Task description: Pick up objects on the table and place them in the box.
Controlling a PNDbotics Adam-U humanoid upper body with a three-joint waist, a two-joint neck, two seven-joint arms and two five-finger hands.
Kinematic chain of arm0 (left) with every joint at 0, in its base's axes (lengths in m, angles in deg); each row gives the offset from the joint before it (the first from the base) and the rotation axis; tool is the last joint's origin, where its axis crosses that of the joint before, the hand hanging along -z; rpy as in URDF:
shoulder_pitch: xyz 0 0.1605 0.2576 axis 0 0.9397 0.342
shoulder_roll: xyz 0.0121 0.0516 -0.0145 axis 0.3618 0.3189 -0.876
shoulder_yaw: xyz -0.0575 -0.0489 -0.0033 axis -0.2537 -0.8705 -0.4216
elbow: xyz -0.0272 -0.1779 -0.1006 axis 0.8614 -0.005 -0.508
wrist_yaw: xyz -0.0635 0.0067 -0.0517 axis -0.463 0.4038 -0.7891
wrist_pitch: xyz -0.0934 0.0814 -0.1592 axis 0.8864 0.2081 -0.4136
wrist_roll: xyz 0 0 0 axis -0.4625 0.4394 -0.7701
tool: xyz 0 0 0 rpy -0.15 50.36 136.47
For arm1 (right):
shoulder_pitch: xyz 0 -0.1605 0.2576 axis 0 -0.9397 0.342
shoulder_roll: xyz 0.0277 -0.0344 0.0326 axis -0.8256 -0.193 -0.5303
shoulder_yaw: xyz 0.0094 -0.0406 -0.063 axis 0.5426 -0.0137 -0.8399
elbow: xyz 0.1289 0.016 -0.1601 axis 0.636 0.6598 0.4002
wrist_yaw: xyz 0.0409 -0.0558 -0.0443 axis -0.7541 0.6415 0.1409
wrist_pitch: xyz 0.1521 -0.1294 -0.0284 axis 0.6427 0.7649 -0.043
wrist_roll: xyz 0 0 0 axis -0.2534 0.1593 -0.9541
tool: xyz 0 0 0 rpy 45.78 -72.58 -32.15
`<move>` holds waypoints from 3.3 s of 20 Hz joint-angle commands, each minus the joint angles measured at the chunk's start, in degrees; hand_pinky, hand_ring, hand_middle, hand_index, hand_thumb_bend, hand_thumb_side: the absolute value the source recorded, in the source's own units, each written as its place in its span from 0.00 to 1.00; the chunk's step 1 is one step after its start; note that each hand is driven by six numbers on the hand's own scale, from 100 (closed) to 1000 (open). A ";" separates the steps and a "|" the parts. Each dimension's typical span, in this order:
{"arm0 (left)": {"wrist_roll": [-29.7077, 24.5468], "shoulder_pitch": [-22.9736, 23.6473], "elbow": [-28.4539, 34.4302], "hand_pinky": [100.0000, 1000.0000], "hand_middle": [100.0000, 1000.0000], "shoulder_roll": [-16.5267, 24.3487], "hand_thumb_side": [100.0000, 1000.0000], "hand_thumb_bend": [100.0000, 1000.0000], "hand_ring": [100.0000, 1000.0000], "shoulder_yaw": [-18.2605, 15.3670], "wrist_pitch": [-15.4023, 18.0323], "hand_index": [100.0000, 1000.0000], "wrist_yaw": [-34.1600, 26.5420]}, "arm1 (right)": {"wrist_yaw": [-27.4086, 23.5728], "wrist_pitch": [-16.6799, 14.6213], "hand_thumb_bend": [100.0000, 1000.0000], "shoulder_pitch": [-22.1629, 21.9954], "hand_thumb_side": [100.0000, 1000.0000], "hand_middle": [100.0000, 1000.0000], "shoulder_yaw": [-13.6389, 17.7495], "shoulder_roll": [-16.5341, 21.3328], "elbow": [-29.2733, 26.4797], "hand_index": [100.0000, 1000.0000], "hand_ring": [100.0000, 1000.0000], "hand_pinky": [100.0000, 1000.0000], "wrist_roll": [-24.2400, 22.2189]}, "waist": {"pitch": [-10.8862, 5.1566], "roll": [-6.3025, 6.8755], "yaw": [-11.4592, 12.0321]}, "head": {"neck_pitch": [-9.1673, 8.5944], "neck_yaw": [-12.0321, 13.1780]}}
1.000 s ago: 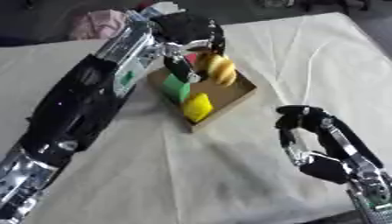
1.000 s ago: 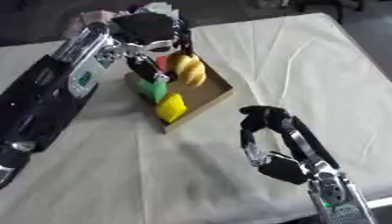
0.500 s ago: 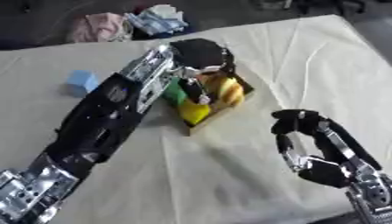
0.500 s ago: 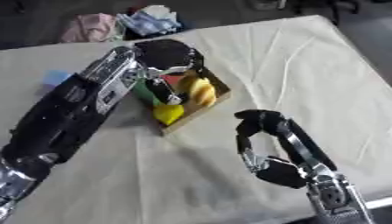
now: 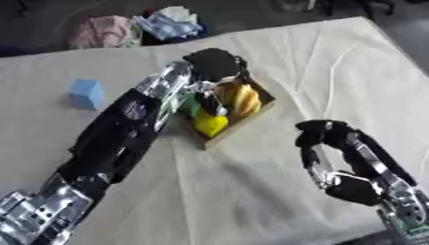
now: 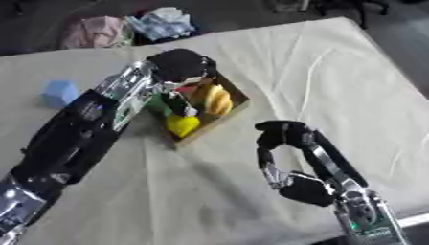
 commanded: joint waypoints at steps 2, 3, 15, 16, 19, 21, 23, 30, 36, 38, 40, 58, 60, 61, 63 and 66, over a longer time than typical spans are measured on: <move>0.41 -0.69 0.28 0.73 0.78 0.41 0.24 0.37 0.70 -0.83 -0.11 0.87 0.00 | -0.40 -0.03 0.00 0.61 0.32 0.54 0.24 0.21 -0.95 0.78 0.61 0.60 -0.06 | -0.51 -0.13 -0.04 | -0.66 -0.13; 0.52 -0.62 0.64 0.73 0.78 0.71 0.24 0.37 0.70 -0.83 -0.14 0.87 -0.53 | -0.37 -0.03 0.00 0.58 0.32 0.54 0.26 0.20 -0.94 0.78 0.61 0.60 -0.05 | -0.53 -0.12 -0.01 | -0.65 -0.22; -4.12 -1.82 15.35 0.71 0.69 10.52 0.25 0.25 0.63 -4.00 -6.21 0.79 -17.19 | 0.47 0.27 0.00 -0.25 0.31 0.54 1.44 0.61 -0.72 0.78 0.61 0.60 1.21 | -1.02 -0.23 2.38 | -0.04 -2.45; -5.08 -1.70 15.76 0.71 0.69 11.82 0.25 0.26 0.63 -4.44 -6.83 0.79 -18.14 | 0.52 0.28 0.00 -0.30 0.31 0.54 1.53 0.65 -0.73 0.78 0.61 0.60 1.29 | -1.06 -0.22 2.54 | -0.02 -2.59; -8.07 -0.87 14.83 0.72 0.71 15.89 0.23 0.30 0.65 -5.86 -8.33 0.80 -19.05 | 0.76 0.37 0.00 -0.52 0.31 0.54 1.87 0.83 -0.69 0.78 0.61 0.60 1.60 | -1.14 -0.02 3.10 | -0.07 -3.17; -9.33 -0.06 12.98 0.73 0.73 18.32 0.22 0.32 0.68 -7.03 -8.75 0.81 -18.11 | 0.91 0.38 0.00 -0.51 0.31 0.55 1.99 0.94 -0.69 0.78 0.61 0.60 1.73 | -1.17 0.12 3.36 | -0.03 -3.48; -10.51 0.65 10.53 0.76 0.76 20.38 0.20 0.33 0.71 -8.16 -8.47 0.83 -17.09 | 1.01 0.39 0.00 -0.55 0.31 0.55 2.05 1.02 -0.67 0.78 0.61 0.60 1.76 | -1.19 0.20 3.50 | -0.02 -3.72; -14.61 2.10 3.97 0.80 0.80 25.35 0.18 0.41 0.77 -11.87 -4.55 0.85 -13.63 | 1.20 0.43 0.00 -0.78 0.31 0.55 2.34 1.25 -0.61 0.78 0.61 0.60 2.02 | -1.11 0.32 4.01 | 0.19 -4.10; -14.02 3.04 0.95 0.81 0.81 26.75 0.17 0.45 0.79 -12.95 -3.54 0.86 -11.08 | 1.24 0.42 0.00 -0.76 0.31 0.55 2.39 1.32 -0.63 0.78 0.61 0.60 2.06 | -1.11 0.28 4.11 | 0.05 -4.15; -13.75 3.36 -0.12 0.82 0.82 26.86 0.17 0.46 0.79 -13.33 -3.58 0.87 -10.22 | 1.26 0.43 0.00 -0.74 0.31 0.55 2.39 1.31 -0.64 0.78 0.61 0.60 2.07 | -1.12 0.30 4.07 | -0.01 -4.16; -13.38 3.63 -1.35 0.82 0.82 26.85 0.17 0.46 0.80 -13.71 -3.74 0.87 -9.33 | 1.26 0.43 0.00 -0.74 0.31 0.54 2.40 1.29 -0.65 0.78 0.61 0.60 2.10 | -1.09 0.34 4.00 | -0.04 -4.18; -11.85 5.93 -7.08 0.81 0.81 25.31 0.19 0.45 0.79 -15.08 -5.02 0.87 -6.86 | 1.23 0.47 0.00 -0.52 0.32 0.54 2.44 1.14 -0.73 0.78 0.61 0.60 2.31 | -0.15 0.22 3.52 | -0.27 -4.12; -10.11 6.17 -7.85 0.81 0.81 24.74 0.18 0.43 0.78 -15.27 -5.84 0.87 -6.27 | 1.16 0.48 0.00 -0.47 0.32 0.54 2.39 1.06 -0.76 0.78 0.61 0.60 2.31 | 0.06 0.12 3.35 | -0.38 -3.83; -9.21 6.26 -8.23 0.81 0.81 24.48 0.17 0.43 0.78 -15.37 -6.21 0.87 -6.00 | 1.13 0.48 0.00 -0.44 0.32 0.54 2.36 1.03 -0.77 0.77 0.61 0.60 2.29 | 0.16 0.07 3.27 | -0.46 -3.73; -7.24 6.45 -9.01 0.80 0.80 23.96 0.15 0.40 0.77 -15.57 -6.88 0.86 -5.52 | 1.08 0.49 0.00 -0.42 0.32 0.54 2.34 0.97 -0.78 0.77 0.61 0.60 2.28 | 0.34 -0.04 3.11 | -0.61 -3.56; -5.01 6.68 -9.88 0.76 0.75 23.38 0.10 0.34 0.72 -15.56 -7.41 0.81 -4.98 | 1.05 0.54 0.00 -0.40 0.32 0.54 2.39 0.93 -0.80 0.77 0.61 0.60 2.34 | 0.48 -0.15 3.04 | -0.64 -3.46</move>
